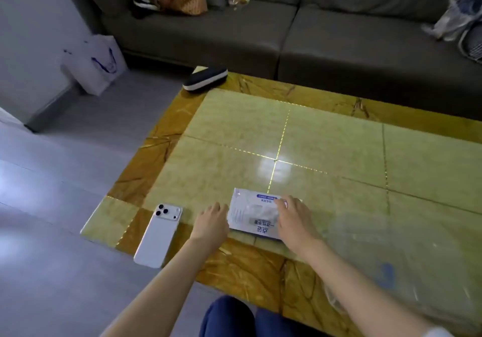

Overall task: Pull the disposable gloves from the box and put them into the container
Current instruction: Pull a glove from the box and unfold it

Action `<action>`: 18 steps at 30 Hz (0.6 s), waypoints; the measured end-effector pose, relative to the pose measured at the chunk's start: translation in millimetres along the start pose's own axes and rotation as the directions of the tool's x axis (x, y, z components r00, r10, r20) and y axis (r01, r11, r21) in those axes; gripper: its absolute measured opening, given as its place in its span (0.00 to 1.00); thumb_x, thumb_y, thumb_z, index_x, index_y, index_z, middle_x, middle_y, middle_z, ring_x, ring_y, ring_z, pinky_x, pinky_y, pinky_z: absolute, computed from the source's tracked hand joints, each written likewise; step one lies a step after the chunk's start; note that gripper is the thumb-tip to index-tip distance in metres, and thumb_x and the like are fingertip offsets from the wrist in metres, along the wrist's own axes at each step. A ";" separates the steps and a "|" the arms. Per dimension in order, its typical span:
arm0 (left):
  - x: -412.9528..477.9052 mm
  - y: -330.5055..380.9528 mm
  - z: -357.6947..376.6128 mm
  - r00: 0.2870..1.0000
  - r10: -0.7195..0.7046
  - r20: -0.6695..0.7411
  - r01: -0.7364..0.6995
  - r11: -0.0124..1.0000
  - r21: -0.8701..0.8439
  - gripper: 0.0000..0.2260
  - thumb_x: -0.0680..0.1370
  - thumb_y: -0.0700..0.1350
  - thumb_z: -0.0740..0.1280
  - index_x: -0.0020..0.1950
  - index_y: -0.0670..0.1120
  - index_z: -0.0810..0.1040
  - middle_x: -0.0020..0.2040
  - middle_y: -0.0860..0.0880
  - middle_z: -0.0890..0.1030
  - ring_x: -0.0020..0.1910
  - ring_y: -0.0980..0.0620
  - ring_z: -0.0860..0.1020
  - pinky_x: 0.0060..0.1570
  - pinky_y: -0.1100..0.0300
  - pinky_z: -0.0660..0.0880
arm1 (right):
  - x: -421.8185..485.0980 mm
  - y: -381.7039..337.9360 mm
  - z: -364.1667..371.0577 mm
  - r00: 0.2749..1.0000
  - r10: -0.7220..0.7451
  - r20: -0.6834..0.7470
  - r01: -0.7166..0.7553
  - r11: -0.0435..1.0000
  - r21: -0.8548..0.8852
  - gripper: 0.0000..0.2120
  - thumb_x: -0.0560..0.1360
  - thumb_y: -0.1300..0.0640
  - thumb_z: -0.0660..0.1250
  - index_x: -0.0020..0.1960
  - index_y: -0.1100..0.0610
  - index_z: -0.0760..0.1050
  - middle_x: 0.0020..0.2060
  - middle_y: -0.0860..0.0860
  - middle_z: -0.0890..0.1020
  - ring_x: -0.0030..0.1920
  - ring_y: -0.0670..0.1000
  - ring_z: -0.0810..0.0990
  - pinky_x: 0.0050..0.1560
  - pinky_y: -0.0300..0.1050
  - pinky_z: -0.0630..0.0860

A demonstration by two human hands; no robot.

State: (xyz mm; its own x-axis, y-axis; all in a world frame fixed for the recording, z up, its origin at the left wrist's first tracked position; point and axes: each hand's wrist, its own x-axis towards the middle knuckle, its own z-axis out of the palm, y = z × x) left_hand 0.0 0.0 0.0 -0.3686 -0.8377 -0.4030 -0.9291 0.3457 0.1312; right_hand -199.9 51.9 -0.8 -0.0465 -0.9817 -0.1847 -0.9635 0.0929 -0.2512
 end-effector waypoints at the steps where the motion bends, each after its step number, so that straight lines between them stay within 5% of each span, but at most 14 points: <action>1: 6.9 1.7 8.0 1.000 0.004 -0.005 -0.004 1.000 0.014 0.17 0.81 0.43 0.53 0.70 0.45 0.64 0.66 0.47 0.69 0.62 0.46 0.70 0.57 0.55 0.68 | 3.5 1.5 14.4 0.999 0.033 0.020 -0.032 0.999 -0.005 0.21 0.71 0.65 0.66 0.64 0.61 0.71 0.61 0.58 0.72 0.63 0.62 0.71 0.64 0.57 0.68; 4: 30.2 7.7 32.4 0.993 -0.037 -0.111 0.015 0.981 -0.191 0.16 0.82 0.43 0.51 0.70 0.46 0.63 0.66 0.47 0.69 0.58 0.46 0.74 0.53 0.55 0.69 | 11.9 4.9 46.3 0.985 0.175 -0.007 -0.175 0.985 0.004 0.20 0.78 0.58 0.58 0.70 0.58 0.64 0.68 0.56 0.65 0.72 0.59 0.60 0.72 0.57 0.56; 7: 50.2 14.0 43.0 0.978 -0.088 -0.191 0.009 0.926 -0.377 0.17 0.82 0.46 0.51 0.71 0.47 0.62 0.66 0.46 0.70 0.54 0.44 0.76 0.49 0.52 0.73 | 22.5 9.1 74.0 0.953 0.234 -0.194 -0.213 0.969 0.127 0.16 0.78 0.57 0.54 0.63 0.59 0.72 0.64 0.57 0.73 0.68 0.61 0.68 0.65 0.62 0.66; 10: 72.7 15.0 51.0 0.963 -0.075 -0.258 -0.038 0.912 -0.408 0.20 0.82 0.47 0.52 0.74 0.49 0.60 0.70 0.48 0.65 0.57 0.46 0.75 0.45 0.56 0.71 | 35.8 16.1 87.9 0.903 0.204 -0.377 -0.153 0.975 0.163 0.20 0.75 0.54 0.49 0.55 0.57 0.76 0.56 0.55 0.78 0.60 0.61 0.75 0.56 0.61 0.73; 18: 74.8 6.5 57.6 0.939 -0.111 -0.325 -0.039 0.906 -0.421 0.21 0.81 0.49 0.53 0.75 0.50 0.61 0.72 0.50 0.64 0.60 0.48 0.73 0.48 0.57 0.71 | 50.5 13.2 91.3 0.864 0.190 -0.467 -0.098 0.972 0.214 0.13 0.75 0.57 0.55 0.54 0.57 0.76 0.54 0.53 0.77 0.58 0.57 0.72 0.57 0.54 0.67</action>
State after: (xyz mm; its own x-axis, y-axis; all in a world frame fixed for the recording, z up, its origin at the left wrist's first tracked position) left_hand -31.9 -36.0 -81.5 -0.2526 -0.9625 -0.0989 -0.8400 0.1674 0.5161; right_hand -190.9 18.8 -100.1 -0.3461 -0.9080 0.2362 -0.8752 0.2217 -0.4299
